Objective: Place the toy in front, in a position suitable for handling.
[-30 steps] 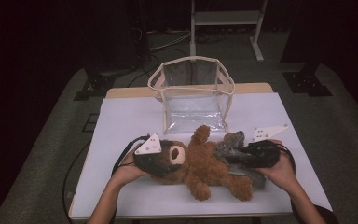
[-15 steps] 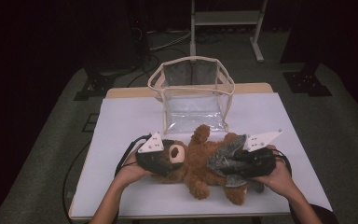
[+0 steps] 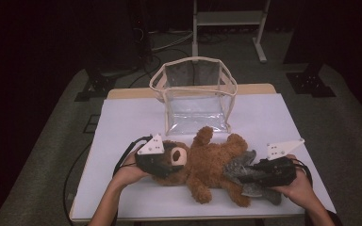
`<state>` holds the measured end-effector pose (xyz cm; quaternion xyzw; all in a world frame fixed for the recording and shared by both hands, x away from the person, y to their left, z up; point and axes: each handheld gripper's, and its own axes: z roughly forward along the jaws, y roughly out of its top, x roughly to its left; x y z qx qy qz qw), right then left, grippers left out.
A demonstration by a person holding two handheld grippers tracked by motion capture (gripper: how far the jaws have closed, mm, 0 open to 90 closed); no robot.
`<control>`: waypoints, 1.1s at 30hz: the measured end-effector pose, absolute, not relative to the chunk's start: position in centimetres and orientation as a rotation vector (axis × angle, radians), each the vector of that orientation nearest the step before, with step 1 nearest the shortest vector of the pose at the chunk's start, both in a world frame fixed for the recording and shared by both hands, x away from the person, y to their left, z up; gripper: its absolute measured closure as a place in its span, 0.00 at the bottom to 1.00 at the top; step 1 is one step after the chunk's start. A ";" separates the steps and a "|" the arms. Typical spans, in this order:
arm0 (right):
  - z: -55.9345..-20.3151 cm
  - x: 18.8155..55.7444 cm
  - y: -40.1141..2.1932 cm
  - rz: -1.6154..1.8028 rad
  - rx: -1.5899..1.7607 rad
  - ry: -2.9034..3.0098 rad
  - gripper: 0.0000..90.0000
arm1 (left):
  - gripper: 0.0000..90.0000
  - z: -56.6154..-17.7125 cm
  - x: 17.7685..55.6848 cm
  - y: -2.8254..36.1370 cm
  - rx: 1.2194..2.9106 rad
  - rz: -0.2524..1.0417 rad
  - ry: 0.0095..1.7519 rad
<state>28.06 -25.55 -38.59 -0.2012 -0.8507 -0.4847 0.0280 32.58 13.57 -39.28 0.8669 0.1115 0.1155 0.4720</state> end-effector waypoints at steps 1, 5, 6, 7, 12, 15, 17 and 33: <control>-38.3 28.2 -25.2 -1.510 -0.608 -2.623 0.73 | 0.26 -39.3 32.5 13.5 2.126 0.287 0.269; -37.4 28.9 -23.0 -1.507 -0.559 -2.658 0.74 | 0.26 -39.3 32.6 13.6 2.121 0.286 0.273; -37.2 29.1 -22.3 -1.498 -0.544 -2.669 0.74 | 0.26 -39.4 32.6 13.6 2.119 0.286 0.275; -36.9 29.3 -21.7 -1.489 -0.521 -2.683 0.75 | 0.26 -39.4 32.6 13.6 2.119 0.286 0.275; -34.9 30.3 -17.6 -1.460 -0.427 -2.766 0.75 | 0.26 -39.4 32.7 13.6 2.117 0.282 0.274; -35.3 30.6 -15.6 -1.400 -0.385 -2.833 0.75 | 0.26 -39.3 32.6 13.7 2.121 0.283 0.268; -36.3 30.5 -15.6 -1.366 -0.400 -2.845 0.75 | 0.25 -39.1 32.5 14.0 2.121 0.280 0.256; -36.7 30.9 -20.8 -1.496 -0.586 -2.700 0.76 | 0.33 -38.9 32.4 14.3 2.114 0.235 0.248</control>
